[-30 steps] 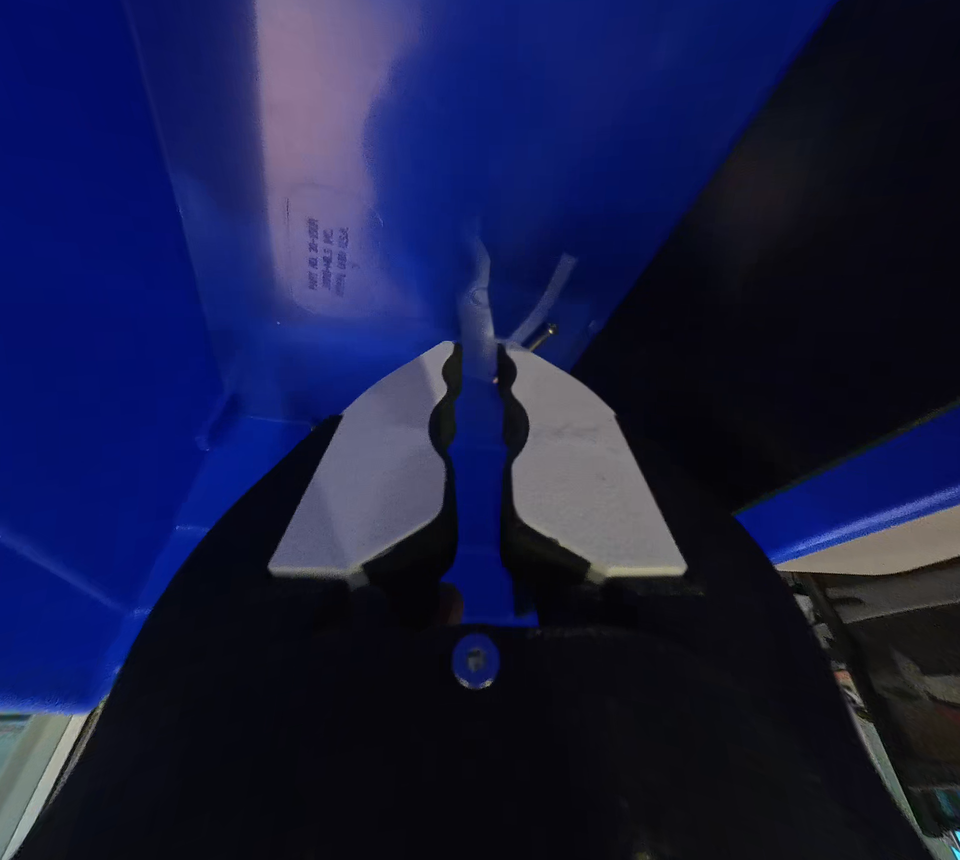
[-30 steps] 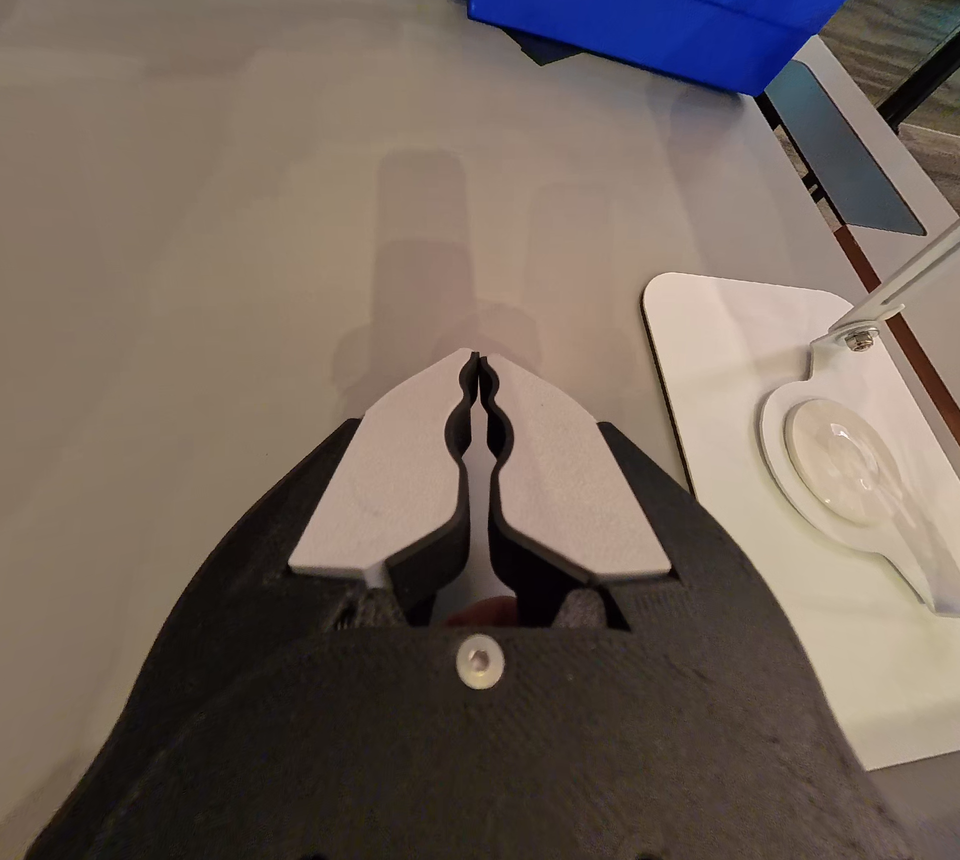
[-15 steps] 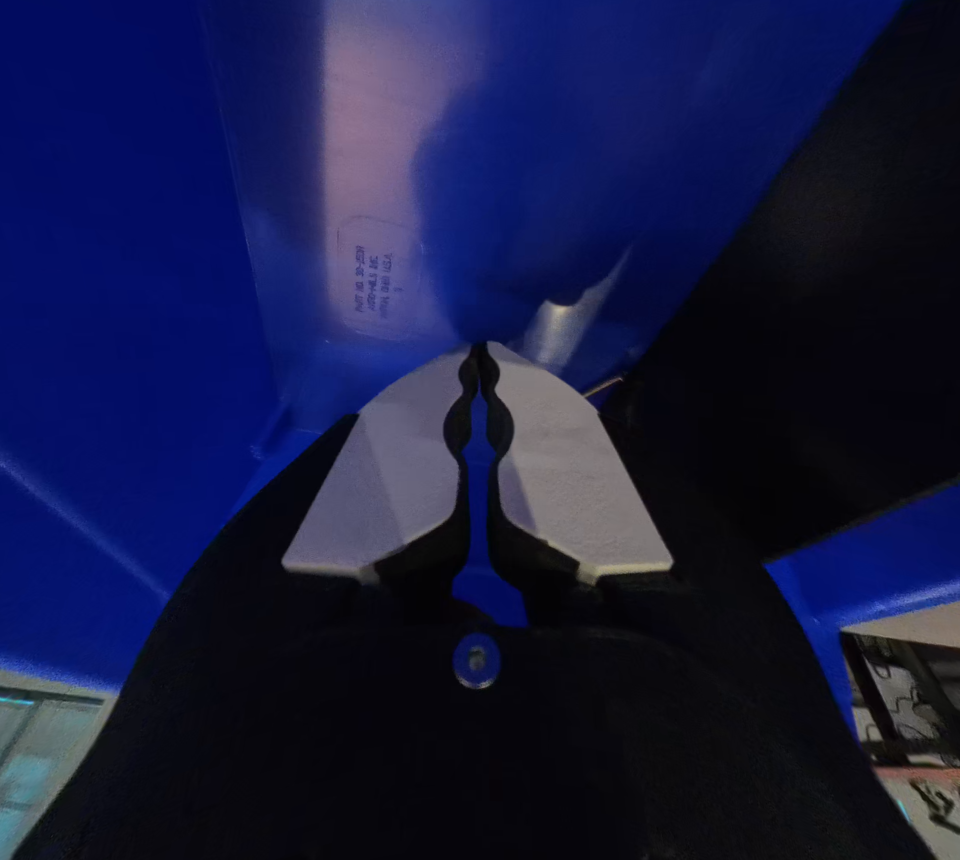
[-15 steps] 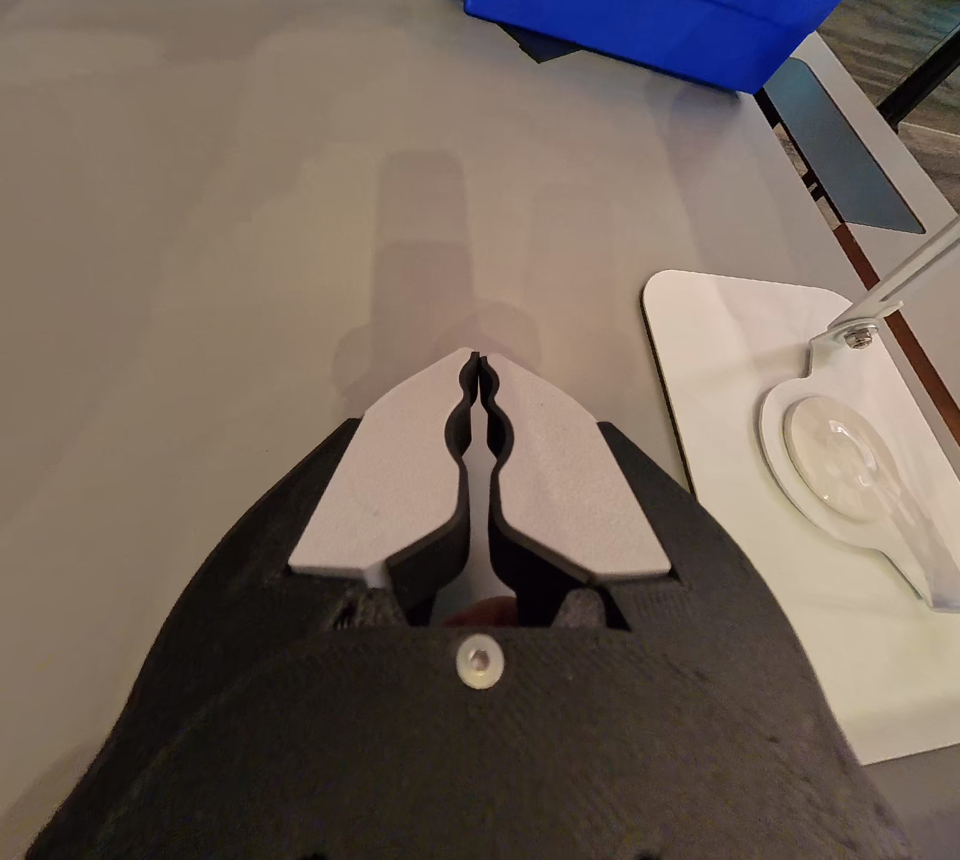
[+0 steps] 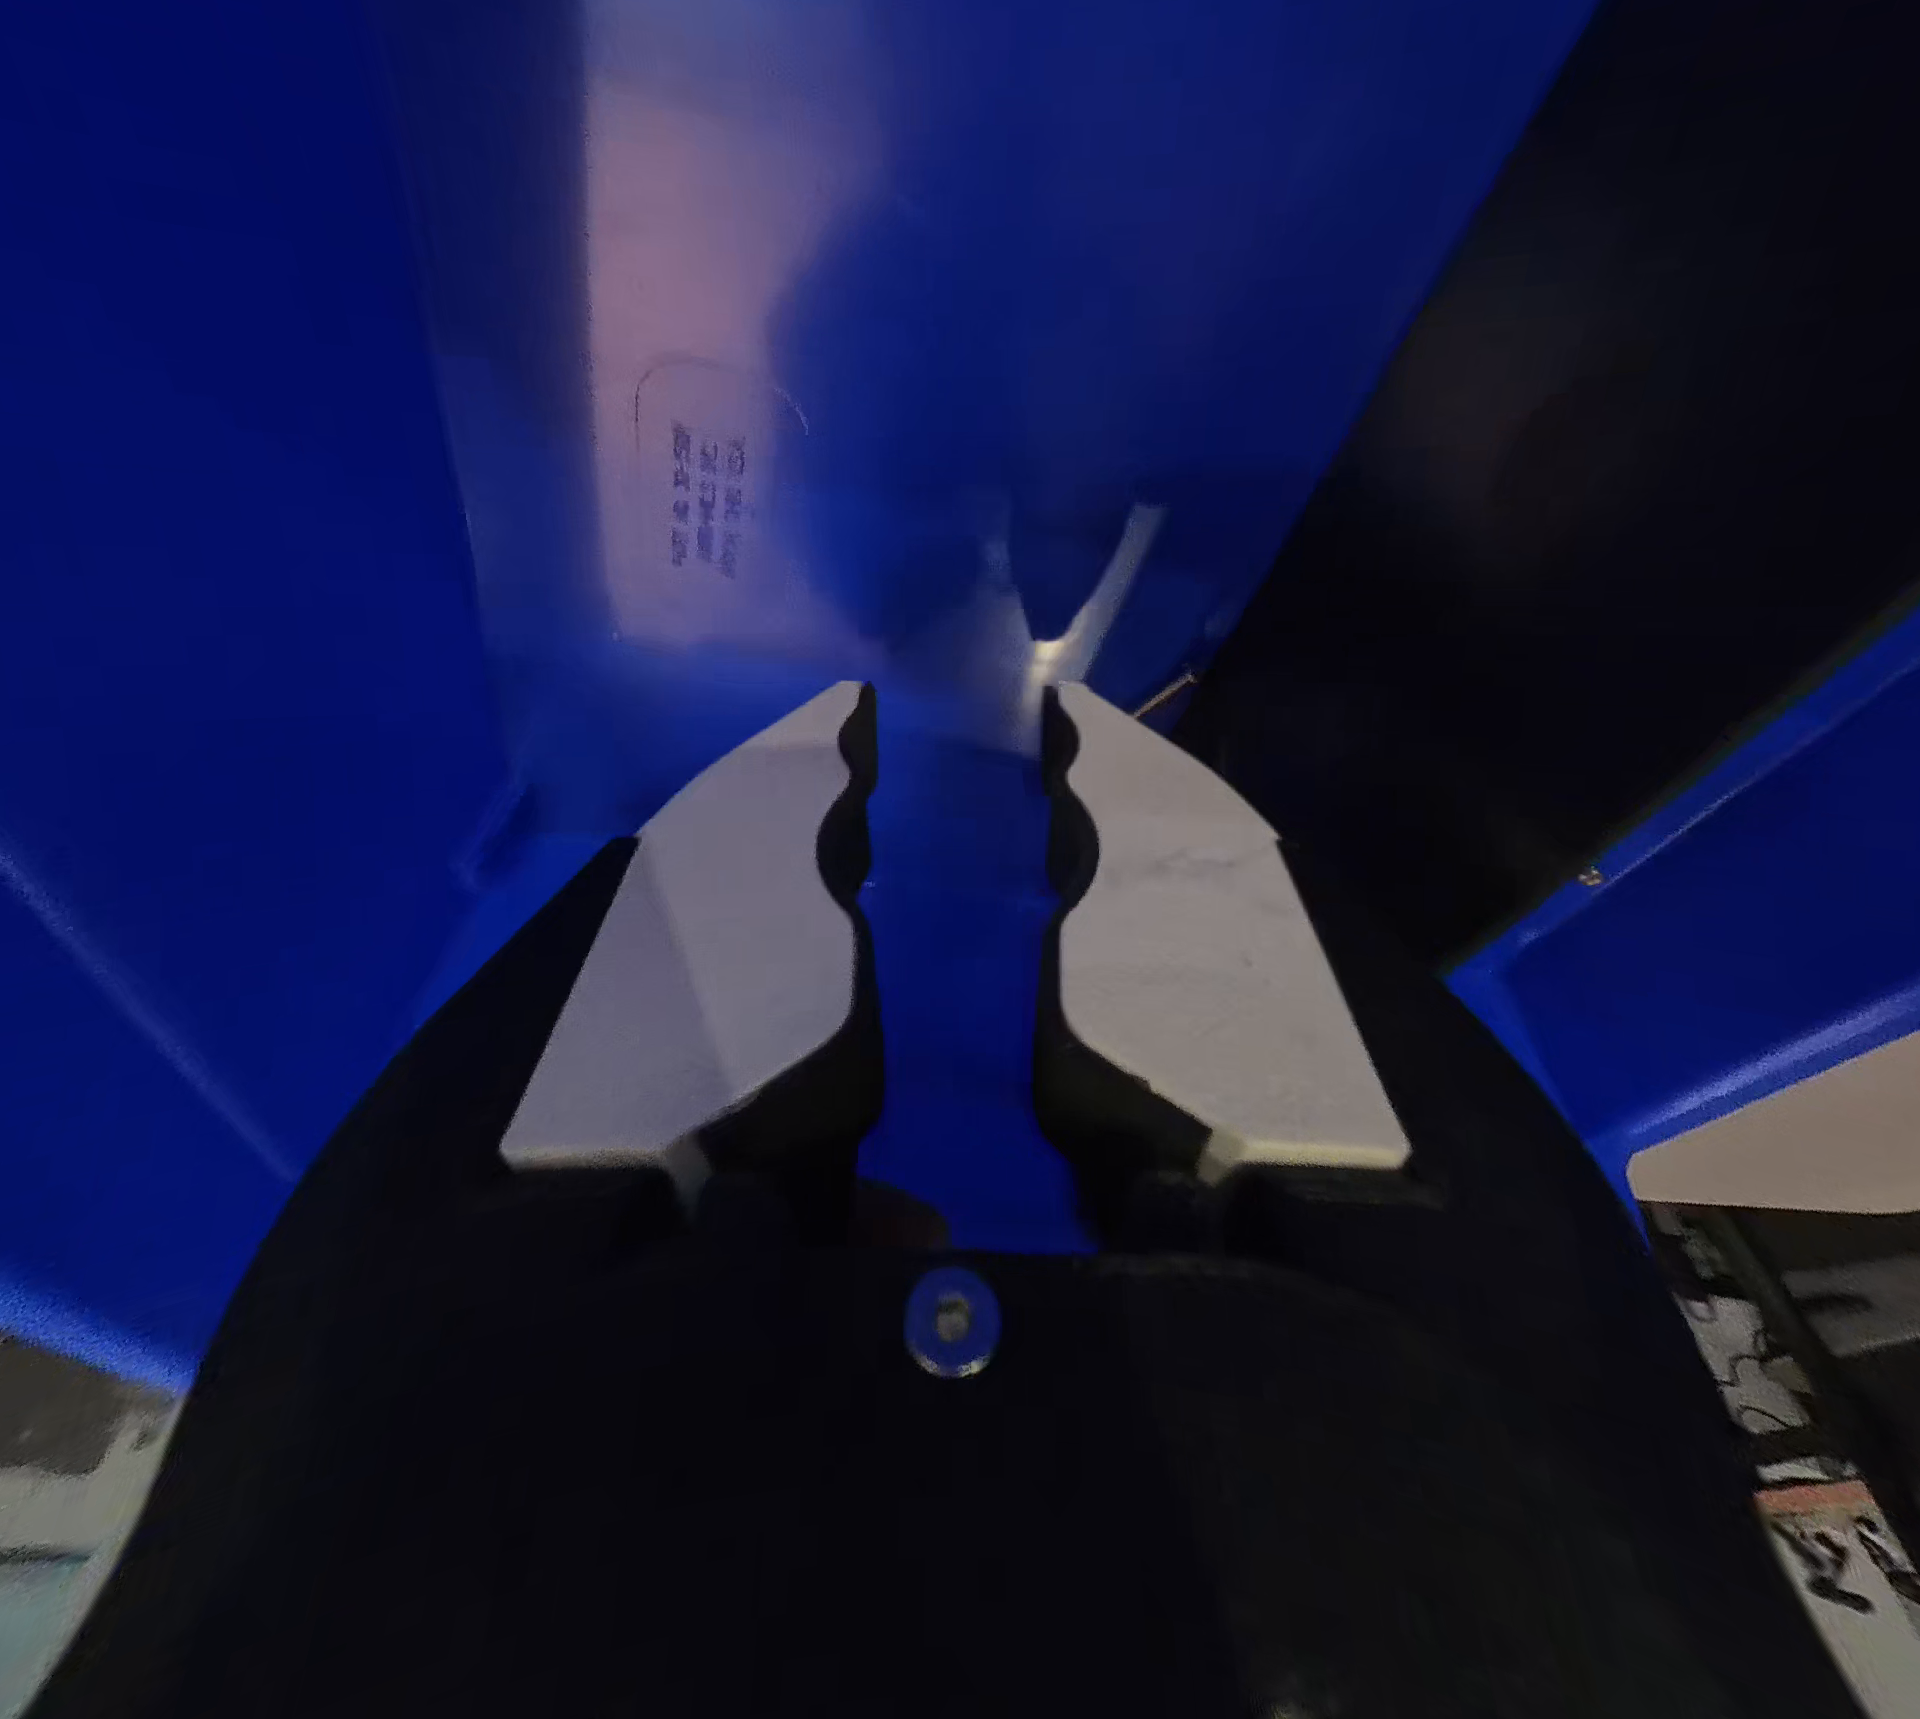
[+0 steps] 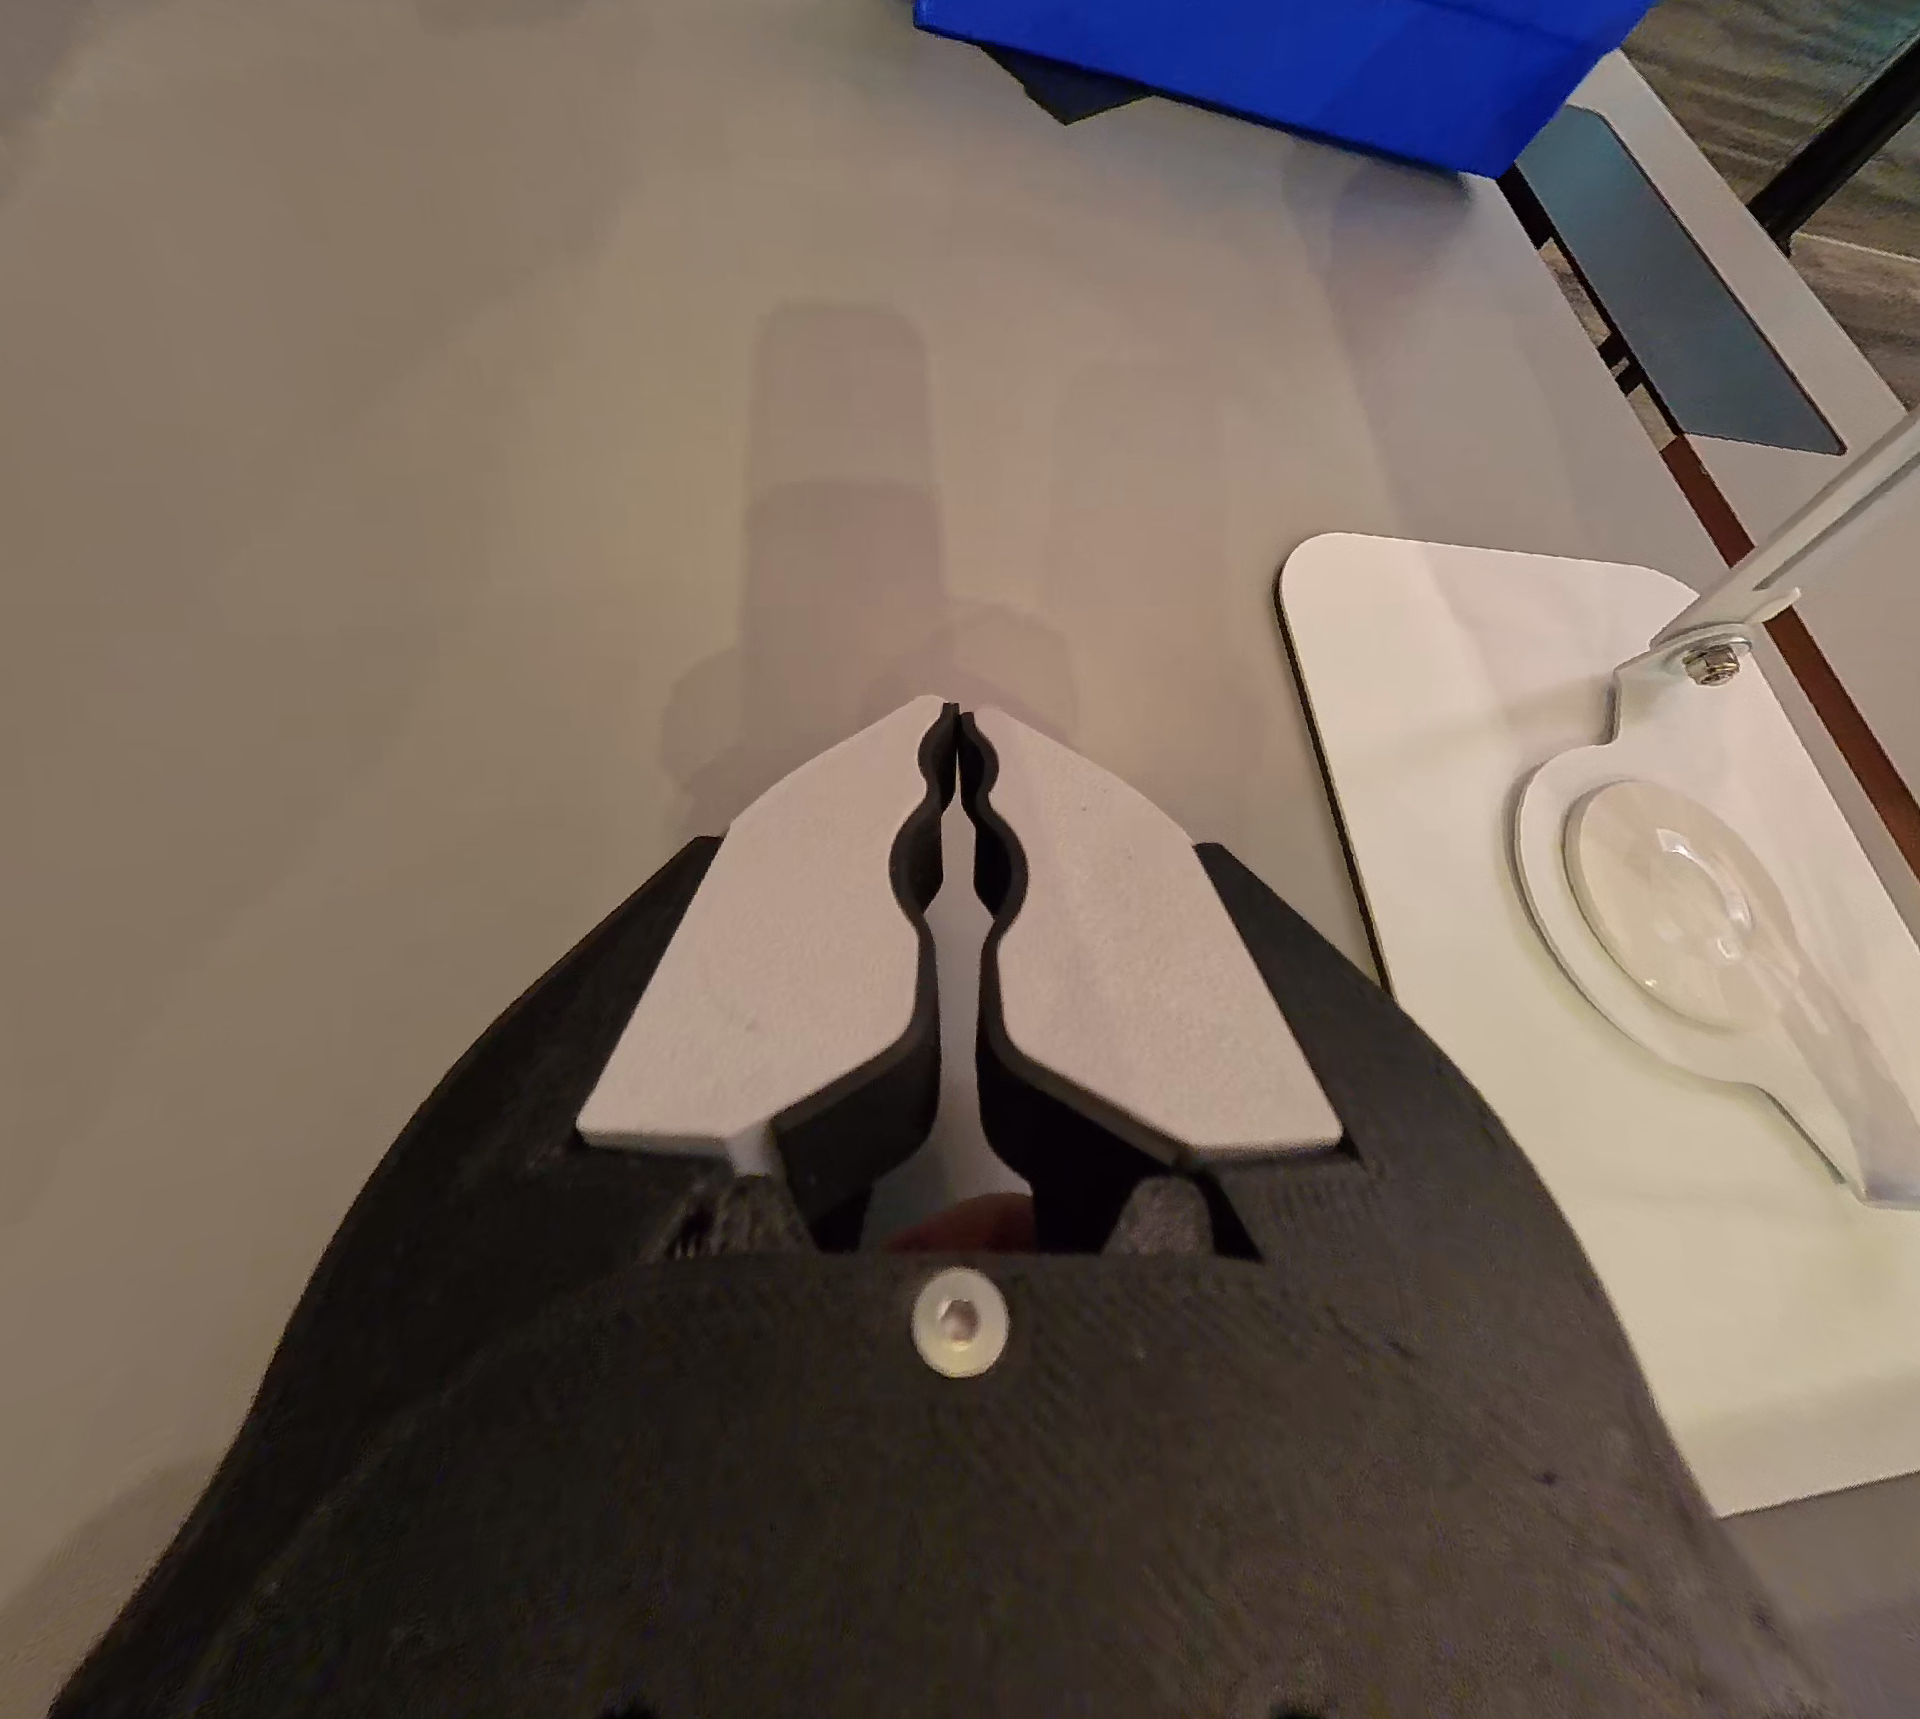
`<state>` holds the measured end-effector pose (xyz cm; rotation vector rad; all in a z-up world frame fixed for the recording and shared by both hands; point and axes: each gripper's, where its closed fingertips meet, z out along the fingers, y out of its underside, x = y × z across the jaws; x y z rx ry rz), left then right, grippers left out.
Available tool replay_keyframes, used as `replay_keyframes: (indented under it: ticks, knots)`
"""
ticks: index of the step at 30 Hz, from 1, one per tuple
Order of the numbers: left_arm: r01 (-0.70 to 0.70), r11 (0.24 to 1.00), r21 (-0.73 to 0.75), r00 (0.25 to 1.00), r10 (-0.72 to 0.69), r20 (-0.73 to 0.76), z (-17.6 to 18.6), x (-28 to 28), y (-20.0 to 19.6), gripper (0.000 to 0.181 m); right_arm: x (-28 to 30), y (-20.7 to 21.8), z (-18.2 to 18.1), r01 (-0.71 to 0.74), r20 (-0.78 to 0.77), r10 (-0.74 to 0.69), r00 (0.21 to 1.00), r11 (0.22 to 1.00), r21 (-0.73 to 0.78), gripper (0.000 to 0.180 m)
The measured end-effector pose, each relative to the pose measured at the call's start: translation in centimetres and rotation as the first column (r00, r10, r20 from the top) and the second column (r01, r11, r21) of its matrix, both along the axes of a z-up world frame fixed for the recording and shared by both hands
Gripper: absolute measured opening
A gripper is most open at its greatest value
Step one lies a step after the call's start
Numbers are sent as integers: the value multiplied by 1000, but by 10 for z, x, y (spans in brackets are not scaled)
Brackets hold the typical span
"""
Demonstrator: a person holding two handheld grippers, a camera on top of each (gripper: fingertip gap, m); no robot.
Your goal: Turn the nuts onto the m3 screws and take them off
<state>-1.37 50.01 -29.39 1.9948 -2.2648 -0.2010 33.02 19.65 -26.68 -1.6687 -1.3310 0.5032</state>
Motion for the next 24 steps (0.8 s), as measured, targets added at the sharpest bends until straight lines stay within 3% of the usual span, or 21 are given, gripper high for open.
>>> replay_keyframes:
  ticks: [2,8,12,15,19,24]
  knots:
    - [-15,998,-53,1000,14,-23,-6,-4,-5,32,1,1,1,7,-5,-7,1000,1000,-1,0]
    - [14,1000,-11,998,-15,-62,-10,-6,-6,30,2,1,3,10,-20,-10,1000,1000,-4,0]
    - [46,998,38,997,-44,-64,-11,-2,-4,0,2,-1,3,3,-22,-3,1000,1000,0,0]
    - [52,984,168,997,-43,-59,-10,-4,11,0,2,-3,4,-3,-27,3,1000,1000,0,0]
    - [19,984,175,1000,-16,-20,-6,-6,12,0,3,-3,5,-3,-40,3,999,1000,-5,0]
    - [-90,975,204,996,84,39,20,-14,28,15,3,-2,6,-1,-52,0,999,1000,-14,0]
